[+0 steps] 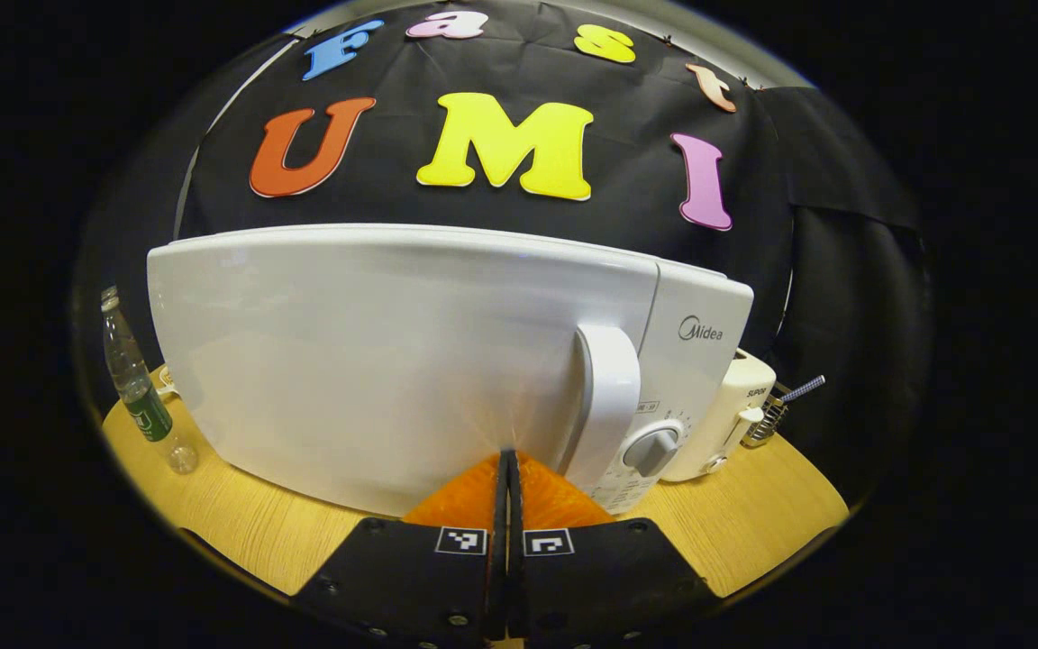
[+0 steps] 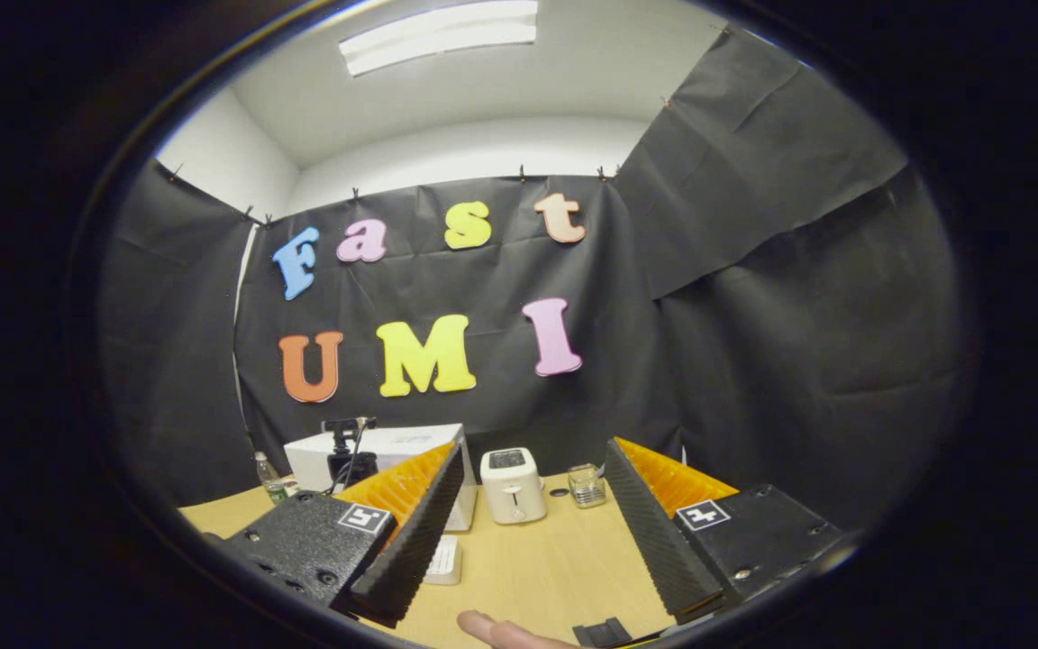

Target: Open the microwave oven with the left hand, put the food in, and close the microwave oven.

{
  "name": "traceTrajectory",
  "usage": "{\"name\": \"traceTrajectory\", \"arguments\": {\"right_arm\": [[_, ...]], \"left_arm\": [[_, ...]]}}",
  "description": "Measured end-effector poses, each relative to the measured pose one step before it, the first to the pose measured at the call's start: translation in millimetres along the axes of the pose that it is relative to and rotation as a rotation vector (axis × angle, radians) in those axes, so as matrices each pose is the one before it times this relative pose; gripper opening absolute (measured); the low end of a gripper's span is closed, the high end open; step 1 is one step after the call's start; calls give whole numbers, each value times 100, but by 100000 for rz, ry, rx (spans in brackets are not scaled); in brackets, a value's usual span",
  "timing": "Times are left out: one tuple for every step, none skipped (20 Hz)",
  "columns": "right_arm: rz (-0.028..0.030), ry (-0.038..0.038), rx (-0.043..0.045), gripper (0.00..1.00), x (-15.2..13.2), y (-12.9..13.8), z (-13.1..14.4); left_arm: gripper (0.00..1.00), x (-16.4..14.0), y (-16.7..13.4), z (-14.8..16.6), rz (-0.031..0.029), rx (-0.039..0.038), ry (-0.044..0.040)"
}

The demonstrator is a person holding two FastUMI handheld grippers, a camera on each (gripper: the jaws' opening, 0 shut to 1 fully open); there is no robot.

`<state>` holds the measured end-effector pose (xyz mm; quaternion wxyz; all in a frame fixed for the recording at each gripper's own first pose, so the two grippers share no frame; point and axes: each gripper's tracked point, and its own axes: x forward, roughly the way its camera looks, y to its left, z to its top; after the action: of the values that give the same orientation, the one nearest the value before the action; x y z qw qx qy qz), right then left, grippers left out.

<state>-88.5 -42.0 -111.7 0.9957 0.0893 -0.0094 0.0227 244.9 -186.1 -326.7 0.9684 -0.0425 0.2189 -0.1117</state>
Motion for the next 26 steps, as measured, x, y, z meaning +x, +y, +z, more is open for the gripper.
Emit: {"name": "traceTrajectory", "arguments": {"right_arm": [[665, -183, -343, 89, -351, 550, 282], [940, -98, -451, 100, -201, 553, 159], [668, -53, -457, 100, -256, 443, 180], [455, -287, -438, 100, -113, 340, 100], [121, -147, -604, 100, -110, 262, 175], [-145, -196, -389, 100, -60, 115, 102], [-86, -100, -26, 100, -21, 156, 143], [-38, 15, 29, 100, -67, 229, 18], [-101, 162, -290, 100, -54, 128, 75], [-243, 168, -369, 100, -8, 39, 64], [-519, -68, -128, 100, 98, 4, 95], [-623, -129, -213, 100, 51, -6, 153], [-667, -293, -275, 100, -18, -7, 107], [-486, -342, -142, 100, 90, 50, 148], [179, -214, 41, 100, 36, 203, 129], [322, 103, 370, 100, 28, 351, -133], [469, 193, 345, 100, -49, 269, -16], [337, 196, 258, 100, 146, 188, -102], [250, 442, -127, 100, 71, 130, -89], [83, 531, -232, 100, 80, 122, -184], [389, 349, -239, 100, 72, 230, -51], [839, -363, 24, 100, 124, 357, 122], [690, 479, -225, 89, 17, 312, 114], [265, 57, -176, 100, 19, 144, -69], [112, -331, -557, 90, -34, 149, 250], [-313, -355, -615, 90, -120, 98, 186]], "left_arm": [[0, -753, 715, -529, 2177, 1776, 2134], [0, -996, 192, -87, -417, 679, 83], [0, -1077, 2, 385, -813, 24, -1173], [0, -1306, 131, 522, -421, 106, -1761], [0, -1572, 382, 660, 131, 157, -2451], [0, -1710, 139, 708, -1426, -256, -2517], [0, -1713, -344, 842, -1073, -66, -2090], [0, -1752, 336, 1222, -194, 687, -2320], [0, -1479, 340, 1218, 625, 558, -2825], [0, -1554, 334, 1030, 745, -243, -1913], [0, -1733, 104, 1067, 10, -605, -1853], [0, -1658, 32, 1011, 3, -1041, -1351], [0, -1615, 132, 944, -171, 40, -1468], [0, -1663, 422, 907, 1177, 1048, -2002], [0, -1468, 544, 845, 2046, 1059, -2667], [0, -1503, 333, 789, 766, 955, -2207], [0, -1588, 216, 714, 820, 630, -2164], [0, -1381, 30, 795, -324, 971, -1827], [0, -1466, -221, 660, -1158, 698, -1269], [0, -1419, -328, 476, -1678, 1232, -732], [0, -984, 28, 295, -569, 1047, -153], [0, -1419, 822, 146, 2736, -1248, 368], [27, -1156, 314, 102, 1189, -2432, -158], [54, -1011, 58, 100, -191, -2402, -1101], [81, -1344, 414, 811, 1064, -2884, -2042], [92, -962, 678, 477, 925, -1853, -1823]]}}
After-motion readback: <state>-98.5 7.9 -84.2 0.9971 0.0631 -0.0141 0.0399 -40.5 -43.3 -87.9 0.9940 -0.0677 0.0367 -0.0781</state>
